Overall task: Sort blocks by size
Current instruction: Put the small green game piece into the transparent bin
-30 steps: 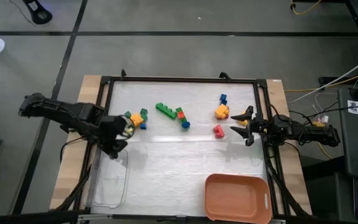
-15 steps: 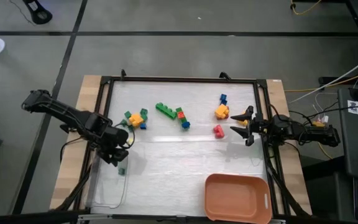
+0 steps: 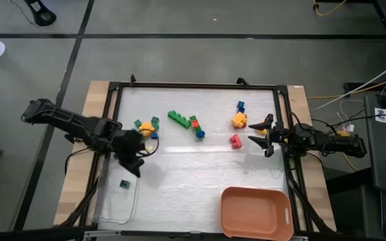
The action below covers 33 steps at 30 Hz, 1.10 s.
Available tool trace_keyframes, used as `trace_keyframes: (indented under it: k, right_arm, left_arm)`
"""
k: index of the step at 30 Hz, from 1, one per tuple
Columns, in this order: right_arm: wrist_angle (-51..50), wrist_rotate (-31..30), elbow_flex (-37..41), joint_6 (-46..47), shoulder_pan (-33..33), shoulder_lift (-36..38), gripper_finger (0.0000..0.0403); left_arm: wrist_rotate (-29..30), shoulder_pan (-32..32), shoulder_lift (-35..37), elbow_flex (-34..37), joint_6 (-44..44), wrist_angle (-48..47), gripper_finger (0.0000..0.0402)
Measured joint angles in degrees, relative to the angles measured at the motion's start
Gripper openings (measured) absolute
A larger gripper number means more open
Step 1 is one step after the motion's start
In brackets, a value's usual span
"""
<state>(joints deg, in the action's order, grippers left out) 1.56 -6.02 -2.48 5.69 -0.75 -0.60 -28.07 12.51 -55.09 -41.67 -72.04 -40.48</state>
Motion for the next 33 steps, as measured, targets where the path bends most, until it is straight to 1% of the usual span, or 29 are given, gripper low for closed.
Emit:
trace_keyframes:
  k: [7,11,13,15,17,20,22,26,28,30,33]
  right_arm:
    - [0.0,0.0,0.0,0.0,0.0,0.0,0.0243]
    - [0.0,0.0,0.0,0.0,0.0,0.0,0.0243]
    - [0.0,0.0,0.0,0.0,0.0,0.0,0.0243]
    - [0.0,0.0,0.0,0.0,0.0,0.0,0.0243]
    - [0.0,0.0,0.0,0.0,0.0,0.0,0.0243]
    - [0.0,0.0,0.0,0.0,0.0,0.0,0.0243]
    - [0.0,0.0,0.0,0.0,0.0,0.0,0.0243]
    - [0.0,0.0,0.0,0.0,0.0,0.0,0.0243]
    - [0.0,0.0,0.0,0.0,0.0,0.0,0.0243]
    - [0.0,0.0,0.0,0.0,0.0,0.0,0.0243]
    - [0.0,0.0,0.0,0.0,0.0,0.0,0.0243]
  left_arm:
    - [0.2,-11.2,0.0,0.0,10.2,0.1,0.0157]
    - [0.3,-18.3,0.0,0.0,18.0,0.0,0.0157]
    - [1.2,-22.0,0.0,0.0,21.3,-0.8,0.0157]
    - [4.7,-25.3,0.0,0.0,24.2,-2.6,0.0157]
    - [9.9,-28.2,0.0,0.0,26.2,-4.8,0.0157]
    - [16.5,-31.8,0.0,0.0,28.6,-10.3,0.0157]
    - [19.9,-33.4,0.0,0.0,29.3,-14.5,0.0157]
    - [28.0,-35.3,0.0,0.0,29.1,-22.6,0.0157]
    - [31.9,-35.6,-0.3,0.0,29.0,-24.4,0.0157]
    - [34.3,-35.6,-0.5,0.0,29.4,-24.3,0.0157]
    - [36.0,-35.6,-1.4,0.0,31.3,-23.7,0.0157]
